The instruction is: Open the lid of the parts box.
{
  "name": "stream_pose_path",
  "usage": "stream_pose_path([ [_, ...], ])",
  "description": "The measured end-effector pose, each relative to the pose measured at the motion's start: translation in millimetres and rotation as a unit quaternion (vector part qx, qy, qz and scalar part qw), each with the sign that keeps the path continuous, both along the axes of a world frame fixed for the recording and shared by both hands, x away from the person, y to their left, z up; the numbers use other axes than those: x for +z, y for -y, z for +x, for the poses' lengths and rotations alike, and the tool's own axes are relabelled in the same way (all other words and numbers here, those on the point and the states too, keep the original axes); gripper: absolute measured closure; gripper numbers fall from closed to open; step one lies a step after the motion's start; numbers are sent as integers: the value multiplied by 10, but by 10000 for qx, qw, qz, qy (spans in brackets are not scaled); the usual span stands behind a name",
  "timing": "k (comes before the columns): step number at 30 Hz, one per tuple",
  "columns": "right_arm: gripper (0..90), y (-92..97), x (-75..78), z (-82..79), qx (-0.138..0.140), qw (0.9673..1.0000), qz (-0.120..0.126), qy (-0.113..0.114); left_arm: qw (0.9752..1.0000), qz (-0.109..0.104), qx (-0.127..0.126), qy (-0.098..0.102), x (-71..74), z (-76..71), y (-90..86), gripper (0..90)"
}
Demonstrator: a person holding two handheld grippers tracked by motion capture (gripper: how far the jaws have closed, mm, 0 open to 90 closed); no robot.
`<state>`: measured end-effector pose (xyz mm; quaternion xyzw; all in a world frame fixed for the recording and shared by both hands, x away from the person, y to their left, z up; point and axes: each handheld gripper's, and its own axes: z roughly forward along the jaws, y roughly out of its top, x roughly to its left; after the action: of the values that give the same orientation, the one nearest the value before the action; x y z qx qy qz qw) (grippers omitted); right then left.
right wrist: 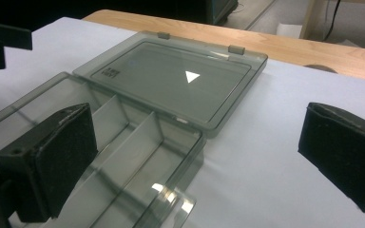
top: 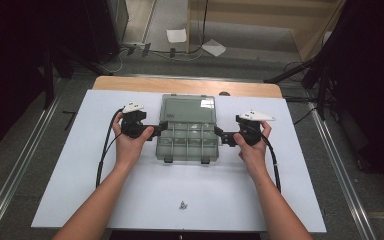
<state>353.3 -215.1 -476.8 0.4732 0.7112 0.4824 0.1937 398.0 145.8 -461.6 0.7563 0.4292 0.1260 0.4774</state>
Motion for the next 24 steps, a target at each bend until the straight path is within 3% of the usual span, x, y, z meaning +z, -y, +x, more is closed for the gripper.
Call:
stream_pose_path([
  [2,0,16,-11,-64,8,10000,-32,29,9998,-13,-98,147,23,-85,-10,0],
  [6,0,53,-36,-192,13,10000,-35,72,9996,-40,-165,224,23,-164,-33,0],
  [24,0,248,-178,-704,-36,9998,62,163,9992,-78,-224,333,-62,-540,-321,0],
])
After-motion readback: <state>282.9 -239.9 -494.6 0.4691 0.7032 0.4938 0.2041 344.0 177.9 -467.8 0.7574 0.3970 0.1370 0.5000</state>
